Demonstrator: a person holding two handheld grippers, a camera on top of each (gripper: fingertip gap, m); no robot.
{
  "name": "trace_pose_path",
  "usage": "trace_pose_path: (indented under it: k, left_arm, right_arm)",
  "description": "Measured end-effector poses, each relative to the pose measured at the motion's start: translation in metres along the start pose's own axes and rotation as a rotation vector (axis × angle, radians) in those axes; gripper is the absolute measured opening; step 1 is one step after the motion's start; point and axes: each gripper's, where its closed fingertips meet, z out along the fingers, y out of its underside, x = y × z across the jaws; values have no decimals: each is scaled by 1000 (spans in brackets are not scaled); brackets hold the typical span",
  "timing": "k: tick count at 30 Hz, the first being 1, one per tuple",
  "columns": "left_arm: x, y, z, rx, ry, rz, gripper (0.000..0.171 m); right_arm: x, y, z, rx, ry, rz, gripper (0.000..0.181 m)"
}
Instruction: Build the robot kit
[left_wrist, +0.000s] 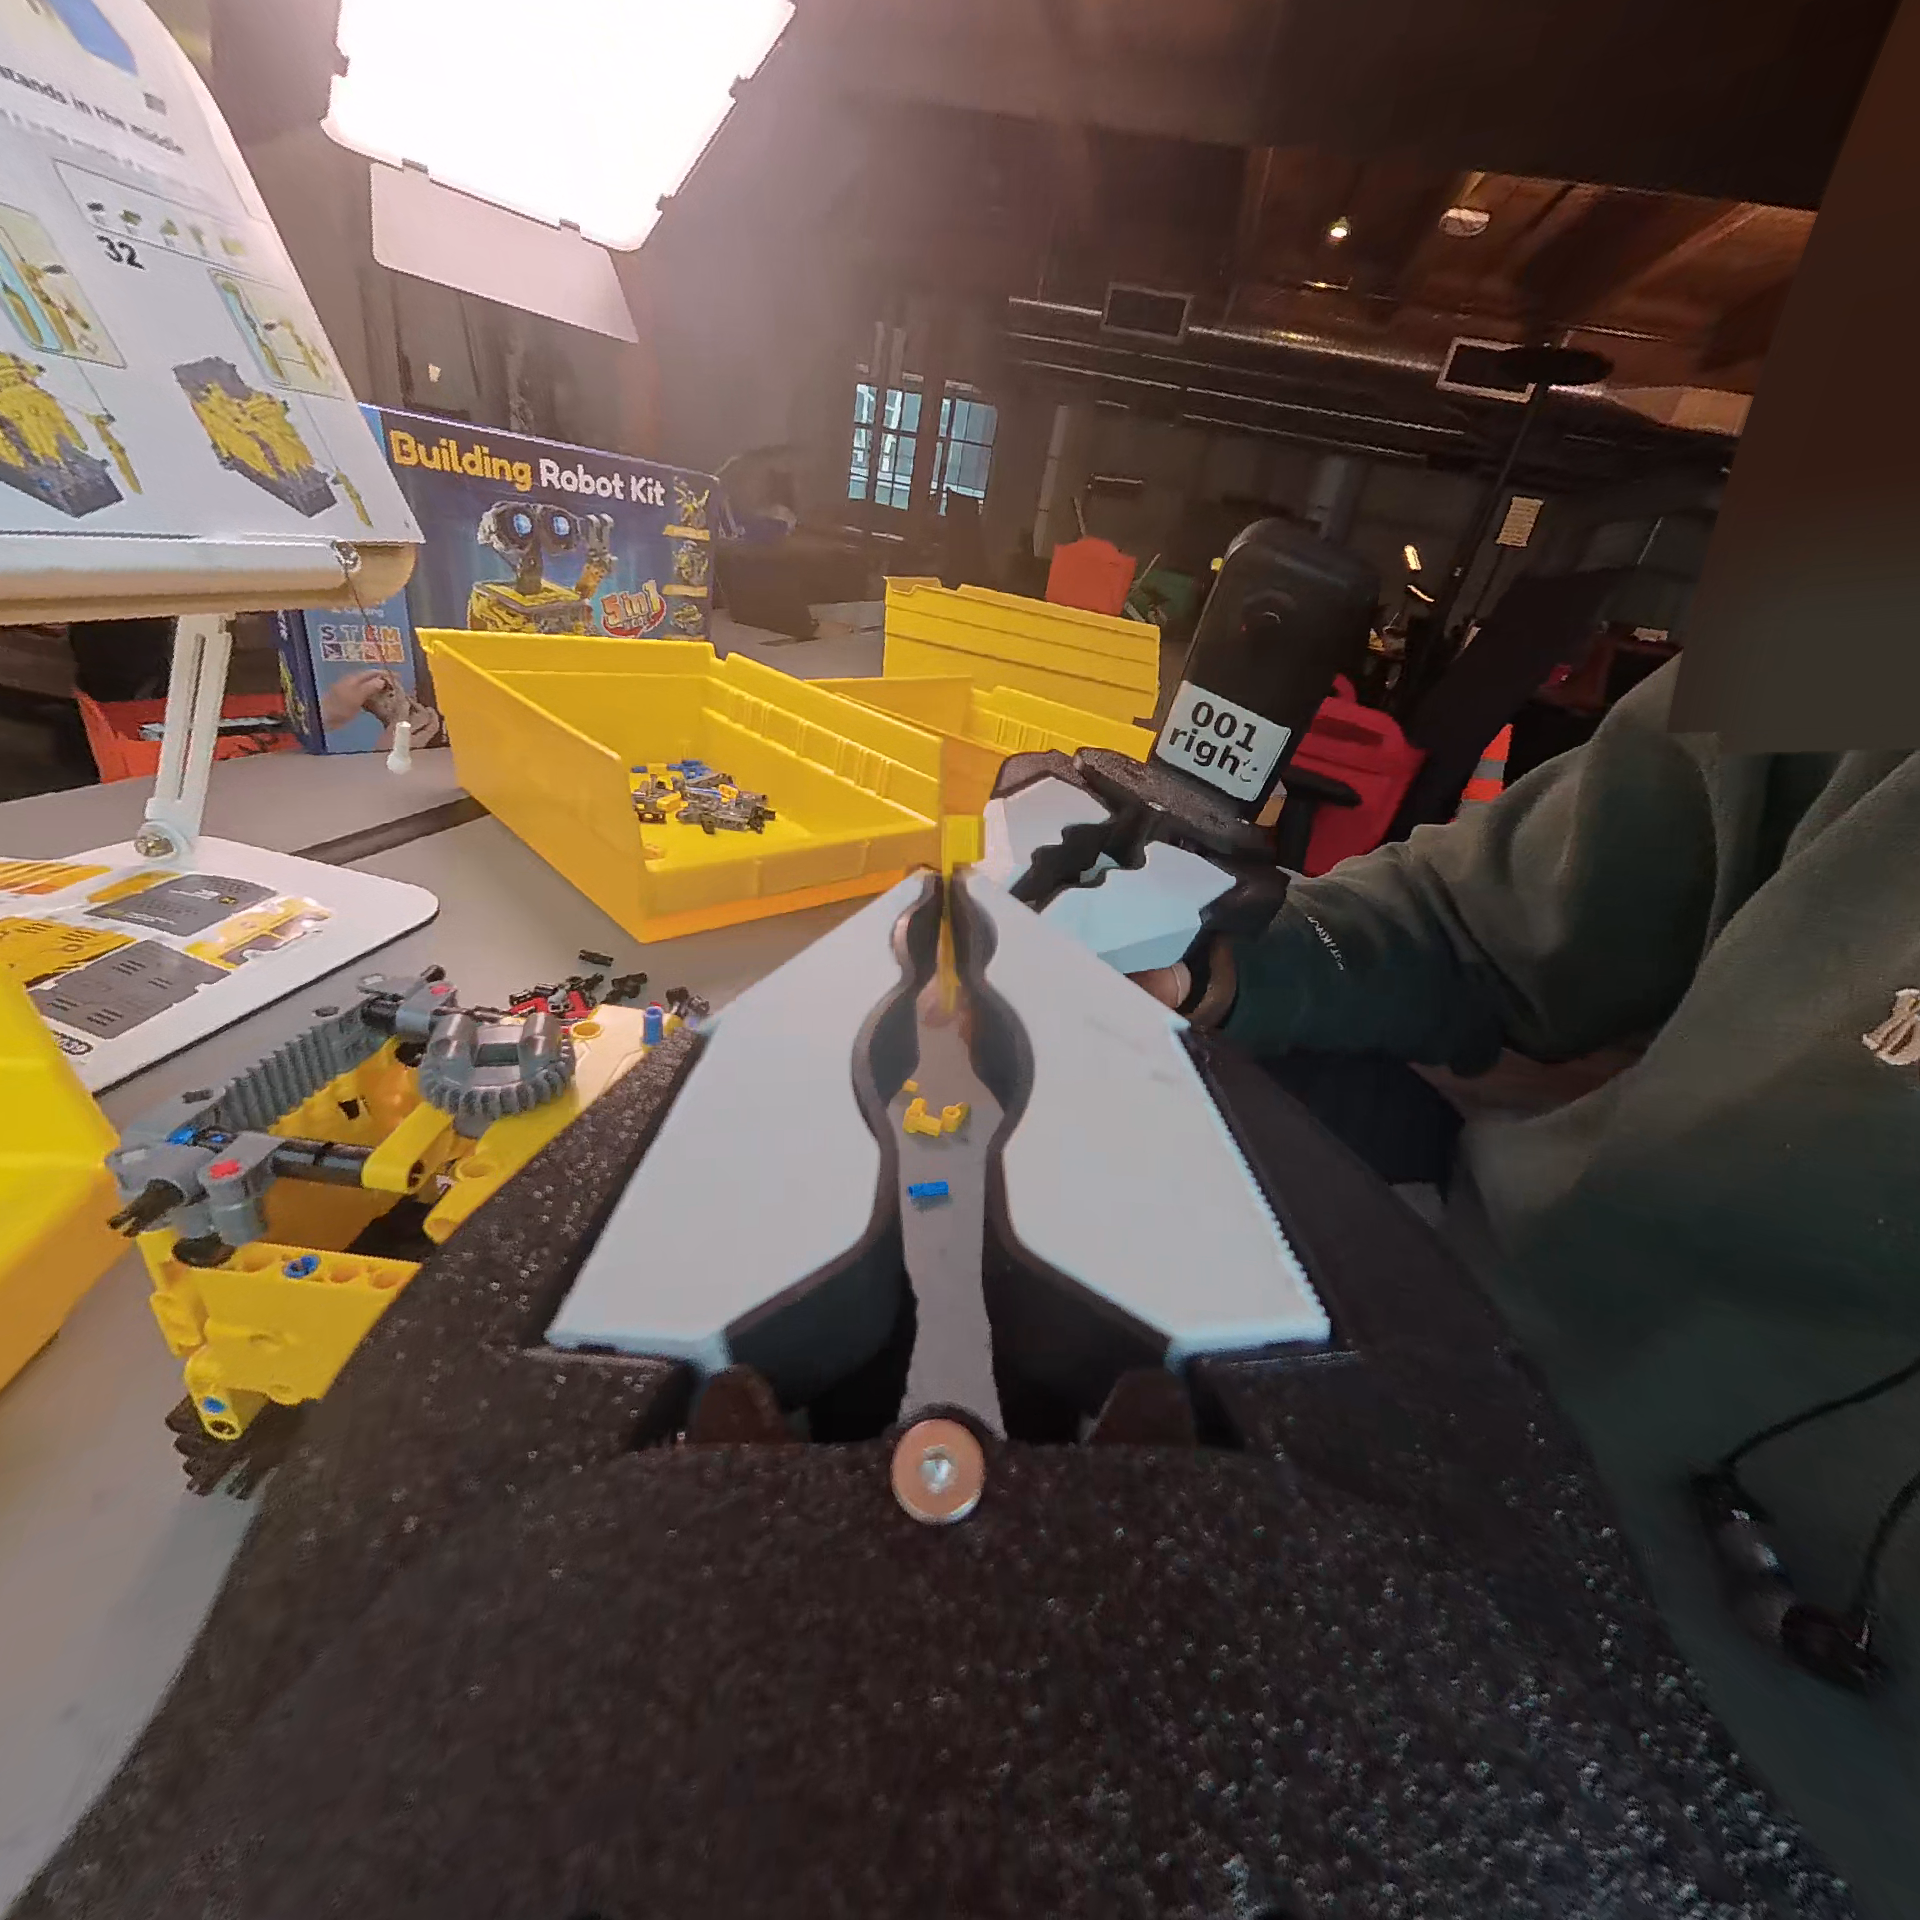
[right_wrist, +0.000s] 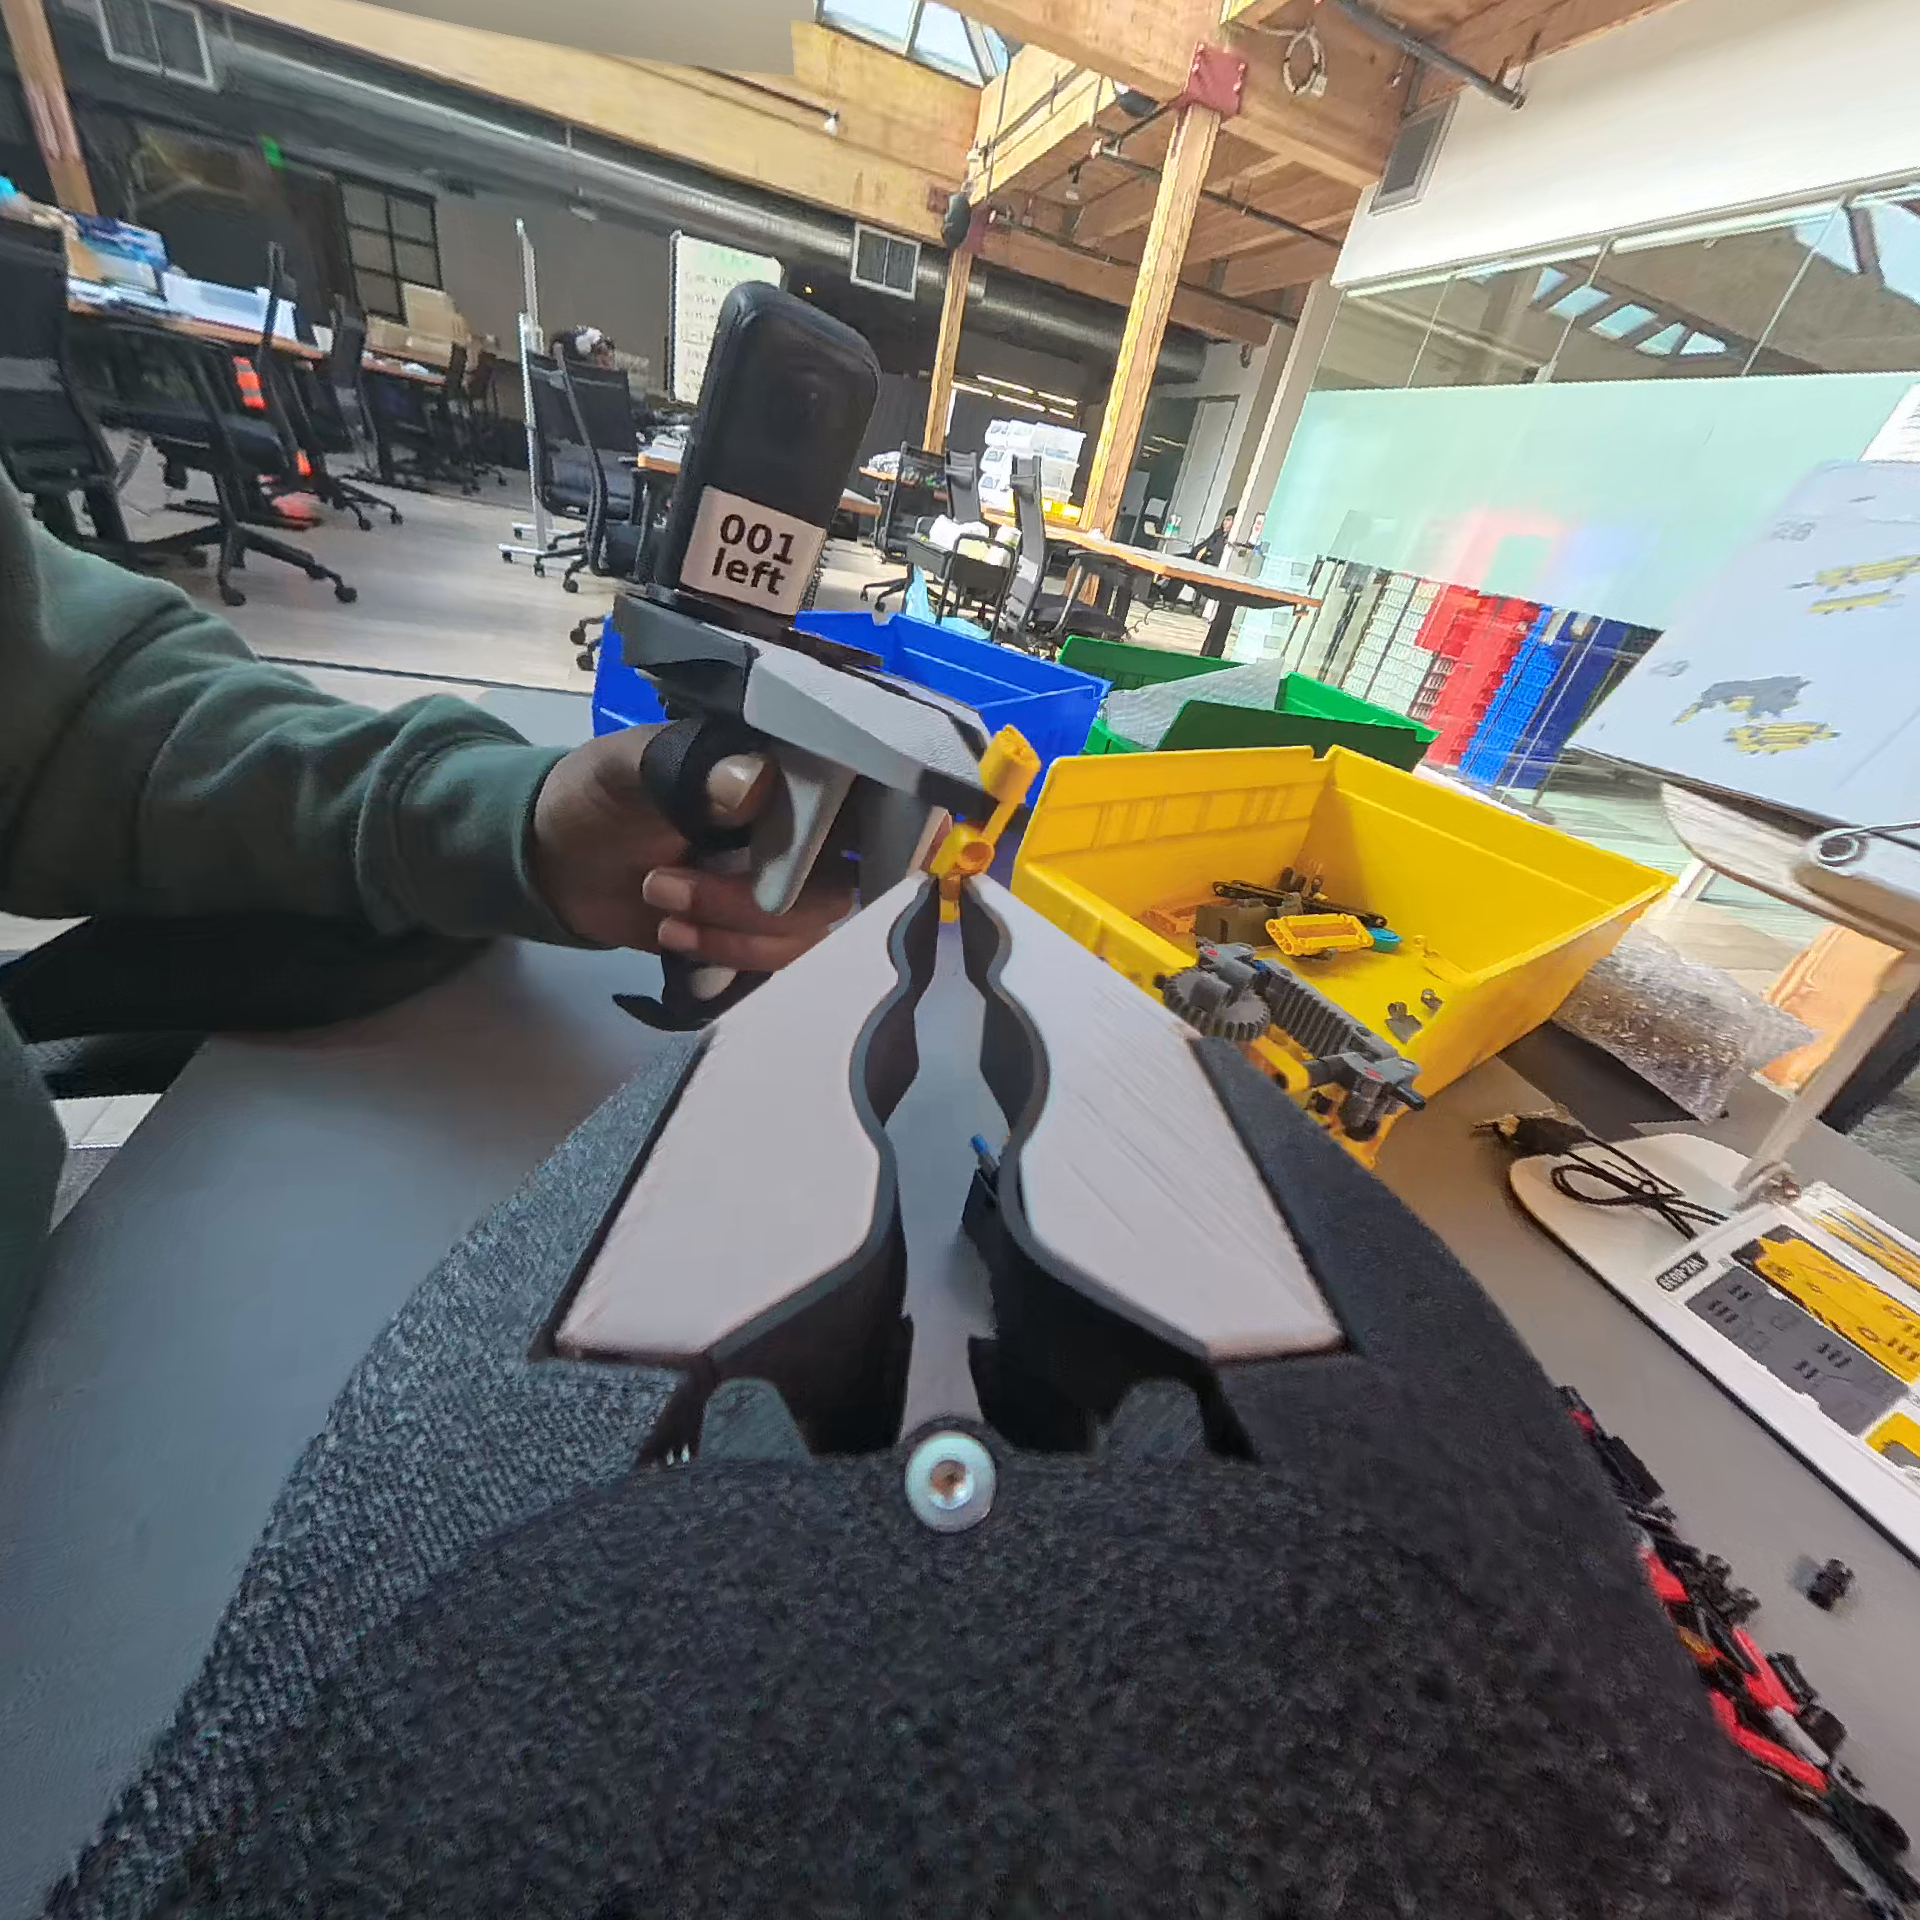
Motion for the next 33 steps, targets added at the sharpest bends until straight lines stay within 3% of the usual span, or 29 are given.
trace_pose_path:
  k: [4,12,19,33]
  left_arm:
    - [-2,9,-1,-42,15,-25,0]
    - [-4,52,-2,-270,22,56,0]
    - [5,80,3,-365,79,71,0]
    - [12,86,1,-383,132,90,0]
  right_arm:
    - [-2,8,0,-48,-16,-46,2]
    - [-2,20,-12,-140,-147,88,33]
    - [-20,45,-16,-243,-253,77,20]
    - [-25,57,-19,-281,-302,115,8]
